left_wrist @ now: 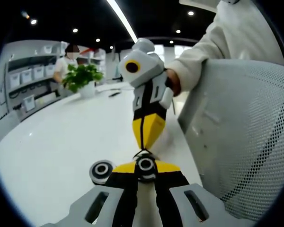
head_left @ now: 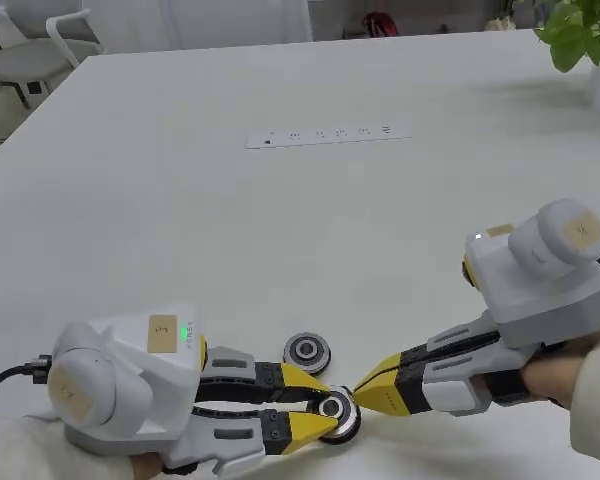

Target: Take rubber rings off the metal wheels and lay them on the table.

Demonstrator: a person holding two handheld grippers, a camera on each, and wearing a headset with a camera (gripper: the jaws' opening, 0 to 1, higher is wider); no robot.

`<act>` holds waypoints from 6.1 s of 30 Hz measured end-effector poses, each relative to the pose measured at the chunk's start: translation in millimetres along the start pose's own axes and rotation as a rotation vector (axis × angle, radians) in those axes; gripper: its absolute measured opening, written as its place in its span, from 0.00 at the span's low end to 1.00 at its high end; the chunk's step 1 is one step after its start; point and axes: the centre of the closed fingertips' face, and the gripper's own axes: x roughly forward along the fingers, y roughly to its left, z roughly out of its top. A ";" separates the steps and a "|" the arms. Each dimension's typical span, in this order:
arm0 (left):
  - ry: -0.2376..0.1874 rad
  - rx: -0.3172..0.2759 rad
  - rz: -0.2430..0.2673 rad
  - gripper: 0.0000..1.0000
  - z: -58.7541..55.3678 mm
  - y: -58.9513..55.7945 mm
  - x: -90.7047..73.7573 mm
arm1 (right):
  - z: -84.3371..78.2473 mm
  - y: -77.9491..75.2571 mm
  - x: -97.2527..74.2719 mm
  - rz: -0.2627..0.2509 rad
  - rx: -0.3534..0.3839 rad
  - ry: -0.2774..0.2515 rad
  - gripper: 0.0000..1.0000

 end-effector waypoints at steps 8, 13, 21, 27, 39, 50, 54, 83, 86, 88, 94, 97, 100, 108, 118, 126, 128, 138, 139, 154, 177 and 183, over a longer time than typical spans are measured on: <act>0.002 0.003 0.001 0.14 0.2 0.2 0.1 | 0.3 0.8 0.6 0.002 0.004 -0.001 0.00; 0.005 0.005 0.001 0.14 0.2 0.1 0.6 | 0.2 1.2 0.6 0.004 0.005 0.000 0.00; 0.007 0.003 0.001 0.14 0.5 -0.4 0.9 | 0.5 2.4 0.0 0.007 0.005 0.000 0.00; 0.008 0.004 0.002 0.14 0.7 -0.2 1.4 | 1.2 3.5 -0.2 0.011 0.006 -0.001 0.00; 0.017 -0.003 0.004 0.13 -0.2 -0.2 4.4 | 2.2 6.5 0.9 0.028 0.006 -0.003 0.00; 0.021 0.001 0.012 0.13 -2.1 -0.5 7.1 | 5.0 6.6 0.9 0.023 -0.025 -0.004 0.00; 0.019 -0.012 0.015 0.14 -1.3 -1.2 6.7 | 5.0 5.9 0.6 0.019 -0.025 -0.003 0.00; 0.100 -0.005 -0.020 0.35 9.1 -1.7 -11.3 | 17.3 -3.6 -17.1 -0.052 -0.044 -0.005 0.00; 0.106 0.001 -0.031 0.37 11.0 -2.2 -17.1 | 19.8 -3.4 -18.2 -0.055 -0.045 -0.010 0.00; 0.103 -0.008 -0.032 0.41 12.5 -0.9 -22.3 | 21.2 -2.8 -18.6 -0.054 -0.046 -0.010 0.00; 0.106 -0.014 -0.007 0.48 13.1 7.0 -42.6 | 27.0 5.2 -18.8 -0.038 -0.060 -0.006 0.00; 0.113 -0.028 0.014 0.53 9.9 10.3 -54.5 | 31.6 9.3 -18.4 -0.032 -0.066 -0.009 0.00; 0.131 -0.036 0.045 0.60 3.4 14.7 -67.7 | 38.4 14.6 -17.6 -0.017 -0.062 -0.019 0.00; 0.146 -0.060 0.105 0.65 -3.5 18.6 -93.7 | 49.4 28.2 -7.8 0.021 -0.093 -0.006 0.00; 0.131 -0.114 0.205 0.69 -16.1 18.3 -127.1 | 53.3 40.7 4.6 0.061 -0.129 0.018 0.00; 0.134 -0.170 0.249 0.69 -30.1 12.5 -138.6 | 50.9 42.9 18.5 0.075 -0.143 0.047 0.00; 0.124 -0.184 0.261 0.69 -31.1 12.1 -140.7 | 48.3 42.7 23.8 0.078 -0.147 0.059 0.00; 0.107 -0.220 0.296 0.70 -33.1 8.6 -146.4 | 43.2 35.7 43.6 0.099 -0.149 0.100 0.00; 0.106 -0.219 0.296 0.70 -32.7 7.5 -145.8 | 41.7 35.3 45.4 0.100 -0.152 0.106 0.00; 0.099 -0.232 0.288 0.77 -34.8 3.0 -135.1 | 31.2 16.6 67.8 0.055 -0.162 0.146 0.00; 0.098 -0.254 0.298 0.85 -34.5 5.7 -136.2 | 34.0 4.6 71.2 0.012 -0.211 0.130 0.08; 0.094 -0.244 0.301 0.84 -29.1 8.2 -136.9 | 46.5 5.2 58.6 0.015 -0.238 0.090 0.12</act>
